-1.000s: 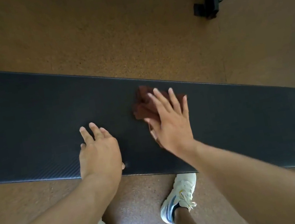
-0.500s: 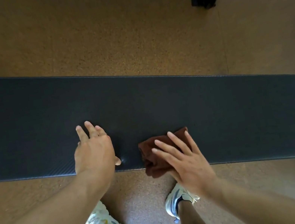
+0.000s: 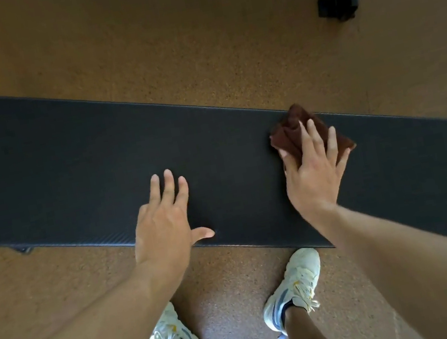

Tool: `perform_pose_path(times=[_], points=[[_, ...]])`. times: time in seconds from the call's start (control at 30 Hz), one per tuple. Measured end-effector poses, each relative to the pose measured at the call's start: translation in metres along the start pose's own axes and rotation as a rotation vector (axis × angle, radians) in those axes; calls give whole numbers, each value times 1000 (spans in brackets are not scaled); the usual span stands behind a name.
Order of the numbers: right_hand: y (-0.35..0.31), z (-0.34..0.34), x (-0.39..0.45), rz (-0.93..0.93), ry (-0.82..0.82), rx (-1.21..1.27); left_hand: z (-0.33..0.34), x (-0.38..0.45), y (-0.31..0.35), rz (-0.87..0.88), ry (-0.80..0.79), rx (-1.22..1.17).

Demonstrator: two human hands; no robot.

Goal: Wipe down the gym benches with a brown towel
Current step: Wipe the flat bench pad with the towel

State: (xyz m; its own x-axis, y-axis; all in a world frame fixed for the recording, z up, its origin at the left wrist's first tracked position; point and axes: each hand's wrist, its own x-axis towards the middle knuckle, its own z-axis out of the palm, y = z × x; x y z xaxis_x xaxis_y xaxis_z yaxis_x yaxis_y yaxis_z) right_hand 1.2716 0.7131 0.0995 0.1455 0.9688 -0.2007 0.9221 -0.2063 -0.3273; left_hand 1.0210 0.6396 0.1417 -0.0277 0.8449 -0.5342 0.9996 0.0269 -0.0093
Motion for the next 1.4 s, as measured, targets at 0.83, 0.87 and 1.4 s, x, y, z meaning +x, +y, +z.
perform_pose_path(times=[0.83, 0.87, 1.4], points=[[-95, 53, -91, -1022, -281, -270, 34, -76, -41, -169, 330, -718], [-73, 49, -98, -1007, -278, -296, 29, -73, -34, -137, 333, -713], [102, -49, 43, 11, -63, -17, -43, 61, 196, 18, -265, -122]])
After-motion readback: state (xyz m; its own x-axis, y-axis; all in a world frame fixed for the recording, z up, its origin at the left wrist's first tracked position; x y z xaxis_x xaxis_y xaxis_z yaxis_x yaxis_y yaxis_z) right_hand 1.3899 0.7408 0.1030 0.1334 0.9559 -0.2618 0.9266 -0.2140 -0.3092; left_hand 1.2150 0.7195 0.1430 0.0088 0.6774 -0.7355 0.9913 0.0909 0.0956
